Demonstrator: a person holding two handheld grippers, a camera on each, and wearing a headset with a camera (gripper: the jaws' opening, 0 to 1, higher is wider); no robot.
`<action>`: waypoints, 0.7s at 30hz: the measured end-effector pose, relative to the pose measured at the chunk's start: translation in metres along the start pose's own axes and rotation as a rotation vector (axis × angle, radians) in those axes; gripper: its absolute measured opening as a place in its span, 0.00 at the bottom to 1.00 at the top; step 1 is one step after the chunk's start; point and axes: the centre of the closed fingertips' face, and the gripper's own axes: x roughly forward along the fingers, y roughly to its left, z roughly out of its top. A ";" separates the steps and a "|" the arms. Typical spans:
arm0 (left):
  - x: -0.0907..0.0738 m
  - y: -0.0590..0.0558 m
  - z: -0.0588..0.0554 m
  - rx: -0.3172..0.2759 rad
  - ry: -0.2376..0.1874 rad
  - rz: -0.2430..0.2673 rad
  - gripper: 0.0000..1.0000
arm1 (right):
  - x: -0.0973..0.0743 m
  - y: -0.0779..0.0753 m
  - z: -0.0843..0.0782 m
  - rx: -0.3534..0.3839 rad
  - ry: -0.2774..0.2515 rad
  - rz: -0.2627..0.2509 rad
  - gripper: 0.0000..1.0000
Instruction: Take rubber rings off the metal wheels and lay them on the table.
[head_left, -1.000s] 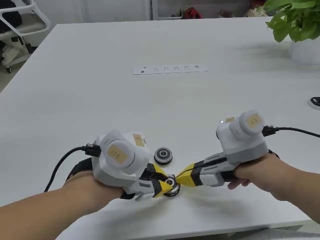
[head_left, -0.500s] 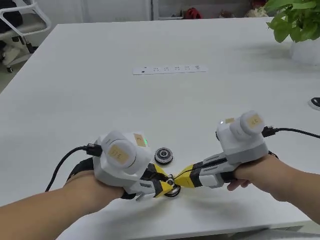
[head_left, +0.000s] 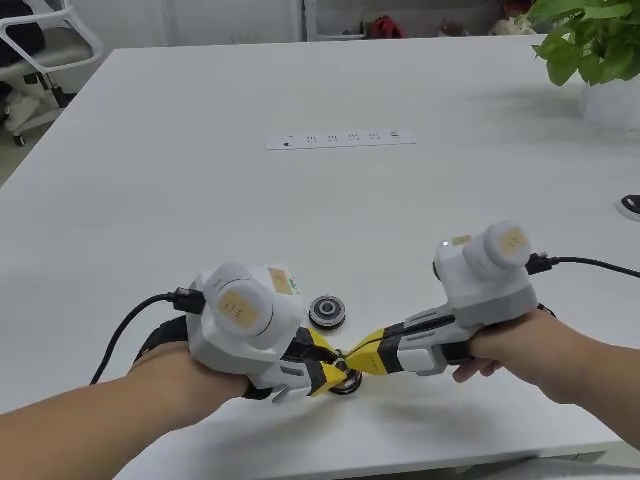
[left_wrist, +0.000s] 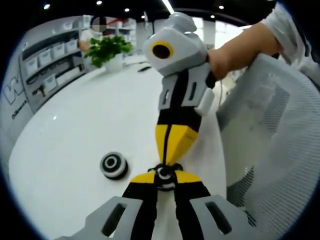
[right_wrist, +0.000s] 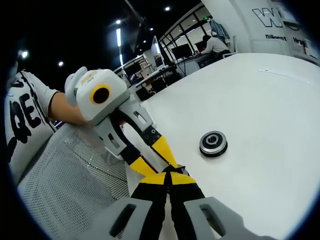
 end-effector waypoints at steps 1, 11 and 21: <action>0.000 0.000 0.000 0.000 0.000 0.000 0.12 | 0.000 0.000 0.000 0.000 -0.001 0.001 0.00; 0.000 0.000 0.000 0.002 -0.003 0.000 0.12 | -0.002 -0.001 0.003 0.020 -0.021 0.006 0.00; 0.000 0.000 0.001 0.018 -0.010 -0.002 0.13 | -0.005 -0.013 -0.005 0.035 0.002 -0.046 0.00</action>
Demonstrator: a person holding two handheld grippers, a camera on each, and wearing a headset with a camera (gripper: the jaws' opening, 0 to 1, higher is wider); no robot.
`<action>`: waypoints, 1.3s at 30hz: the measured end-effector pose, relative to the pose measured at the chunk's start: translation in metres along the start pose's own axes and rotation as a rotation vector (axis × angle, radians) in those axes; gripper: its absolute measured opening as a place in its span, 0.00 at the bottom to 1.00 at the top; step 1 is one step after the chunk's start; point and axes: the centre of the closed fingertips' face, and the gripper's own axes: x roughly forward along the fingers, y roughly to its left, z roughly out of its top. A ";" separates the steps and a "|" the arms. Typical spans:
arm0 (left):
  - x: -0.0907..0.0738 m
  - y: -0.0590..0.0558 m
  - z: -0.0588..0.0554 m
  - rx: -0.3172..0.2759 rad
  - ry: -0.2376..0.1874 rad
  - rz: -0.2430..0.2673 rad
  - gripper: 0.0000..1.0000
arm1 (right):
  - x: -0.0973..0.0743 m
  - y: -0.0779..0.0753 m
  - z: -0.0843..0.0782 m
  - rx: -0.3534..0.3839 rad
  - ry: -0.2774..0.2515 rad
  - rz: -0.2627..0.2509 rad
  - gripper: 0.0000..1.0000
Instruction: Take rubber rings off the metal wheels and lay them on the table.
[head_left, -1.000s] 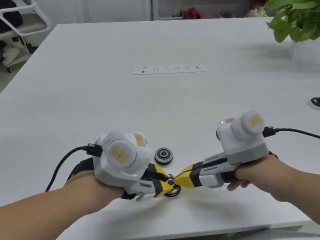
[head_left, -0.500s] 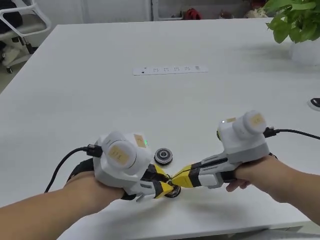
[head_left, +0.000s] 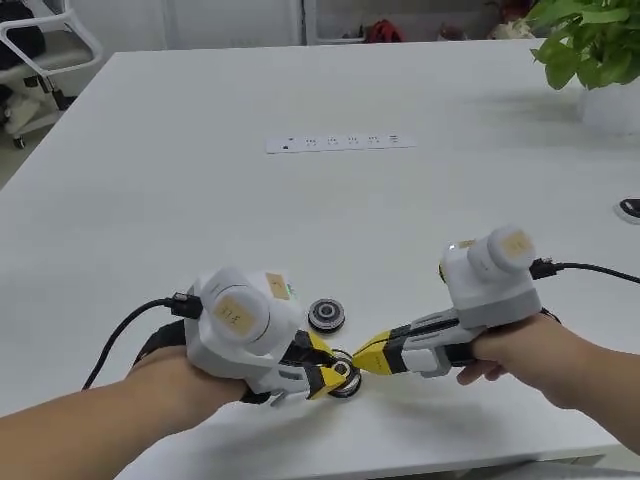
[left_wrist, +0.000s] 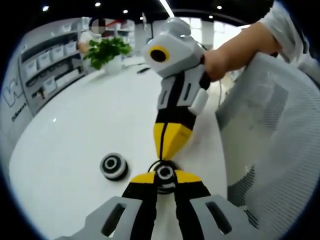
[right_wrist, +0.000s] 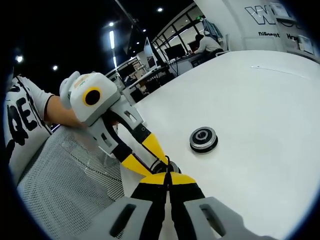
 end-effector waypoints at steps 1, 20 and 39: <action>0.000 0.000 0.000 0.002 0.000 0.000 0.13 | 0.000 -0.001 0.000 0.000 0.001 -0.002 0.00; -0.003 -0.001 0.003 0.030 0.003 -0.008 0.19 | 0.000 -0.002 0.001 0.011 -0.008 -0.001 0.00; -0.019 -0.001 0.008 0.021 -0.013 -0.019 0.25 | -0.001 -0.002 0.003 0.019 -0.017 -0.001 0.00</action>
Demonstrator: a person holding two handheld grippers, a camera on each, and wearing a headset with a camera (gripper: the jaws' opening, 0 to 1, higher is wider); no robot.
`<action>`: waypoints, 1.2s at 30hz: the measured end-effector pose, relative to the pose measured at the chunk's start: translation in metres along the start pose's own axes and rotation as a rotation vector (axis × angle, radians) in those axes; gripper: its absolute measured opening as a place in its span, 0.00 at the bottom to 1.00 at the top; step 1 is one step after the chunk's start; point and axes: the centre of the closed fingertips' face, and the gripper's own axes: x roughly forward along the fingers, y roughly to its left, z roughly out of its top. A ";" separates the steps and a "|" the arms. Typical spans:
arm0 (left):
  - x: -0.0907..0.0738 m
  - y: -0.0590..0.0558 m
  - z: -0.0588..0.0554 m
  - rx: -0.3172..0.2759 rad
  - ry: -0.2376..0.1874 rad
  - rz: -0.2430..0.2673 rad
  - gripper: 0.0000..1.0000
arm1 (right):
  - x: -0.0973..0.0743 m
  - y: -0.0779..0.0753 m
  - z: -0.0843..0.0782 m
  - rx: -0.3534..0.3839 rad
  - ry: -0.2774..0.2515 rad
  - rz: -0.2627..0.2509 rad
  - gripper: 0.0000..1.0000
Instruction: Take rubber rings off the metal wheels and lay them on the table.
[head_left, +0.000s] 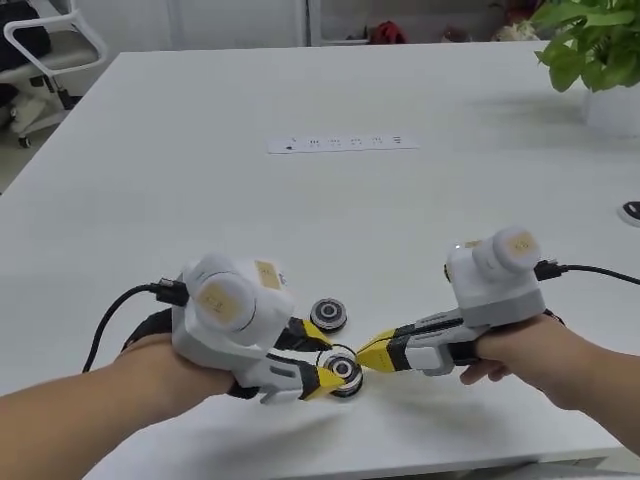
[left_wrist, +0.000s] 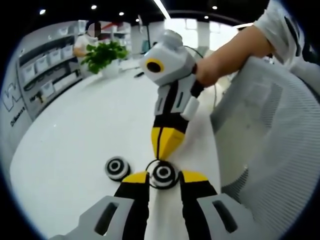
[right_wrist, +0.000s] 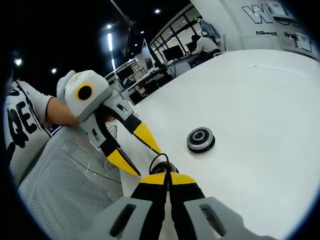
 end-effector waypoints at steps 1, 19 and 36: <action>-0.002 0.001 0.001 -0.003 -0.003 0.001 0.26 | 0.000 0.000 0.000 -0.002 0.000 0.001 0.00; -0.030 0.008 -0.005 -0.060 -0.026 0.022 0.32 | -0.002 0.003 0.008 -0.010 -0.018 0.007 0.00; -0.055 0.017 -0.016 -0.096 -0.037 0.059 0.38 | 0.004 0.018 0.018 -0.048 -0.003 0.050 0.00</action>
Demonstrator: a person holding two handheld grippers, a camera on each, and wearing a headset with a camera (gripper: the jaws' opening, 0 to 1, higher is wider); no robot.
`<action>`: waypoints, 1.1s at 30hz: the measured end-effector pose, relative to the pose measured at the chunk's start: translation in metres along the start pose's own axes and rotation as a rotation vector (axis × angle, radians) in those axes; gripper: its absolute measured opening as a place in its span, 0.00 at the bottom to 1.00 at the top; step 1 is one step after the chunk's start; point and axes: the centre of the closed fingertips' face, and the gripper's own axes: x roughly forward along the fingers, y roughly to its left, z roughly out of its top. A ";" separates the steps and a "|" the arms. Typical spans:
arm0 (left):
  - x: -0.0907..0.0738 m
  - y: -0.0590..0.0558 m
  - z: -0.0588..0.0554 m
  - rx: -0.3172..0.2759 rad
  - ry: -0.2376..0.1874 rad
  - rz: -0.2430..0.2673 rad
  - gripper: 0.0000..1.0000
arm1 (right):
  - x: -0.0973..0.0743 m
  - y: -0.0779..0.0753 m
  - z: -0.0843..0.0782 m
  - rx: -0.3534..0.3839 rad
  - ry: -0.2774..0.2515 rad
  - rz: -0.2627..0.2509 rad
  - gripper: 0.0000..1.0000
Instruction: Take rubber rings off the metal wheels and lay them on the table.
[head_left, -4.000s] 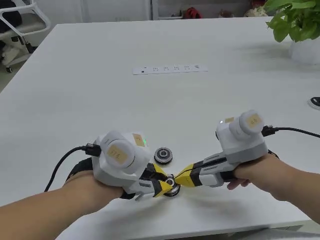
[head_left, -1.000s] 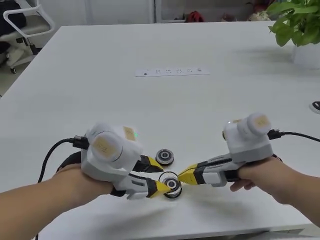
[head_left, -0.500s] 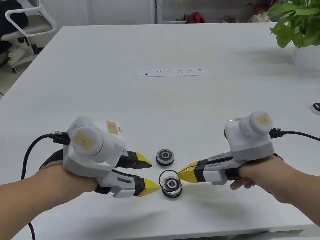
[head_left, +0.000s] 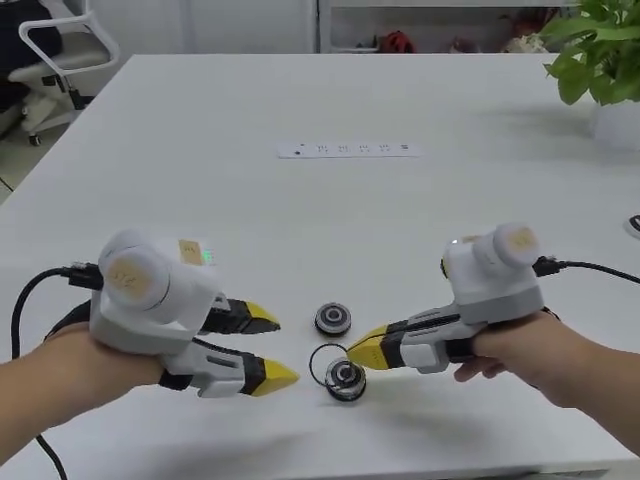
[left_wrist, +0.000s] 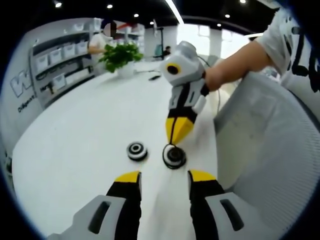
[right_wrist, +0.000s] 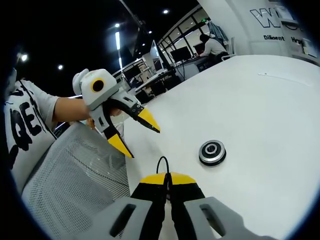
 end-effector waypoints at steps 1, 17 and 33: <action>-0.002 0.000 -0.001 -0.003 -0.002 0.003 0.39 | 0.001 0.001 0.001 -0.002 0.002 0.003 0.00; -0.022 0.008 -0.012 -0.040 -0.012 0.052 0.39 | 0.023 0.007 0.015 -0.039 0.030 0.019 0.00; -0.031 0.011 -0.019 -0.045 -0.003 0.077 0.39 | 0.045 0.004 0.011 -0.085 0.070 -0.014 0.00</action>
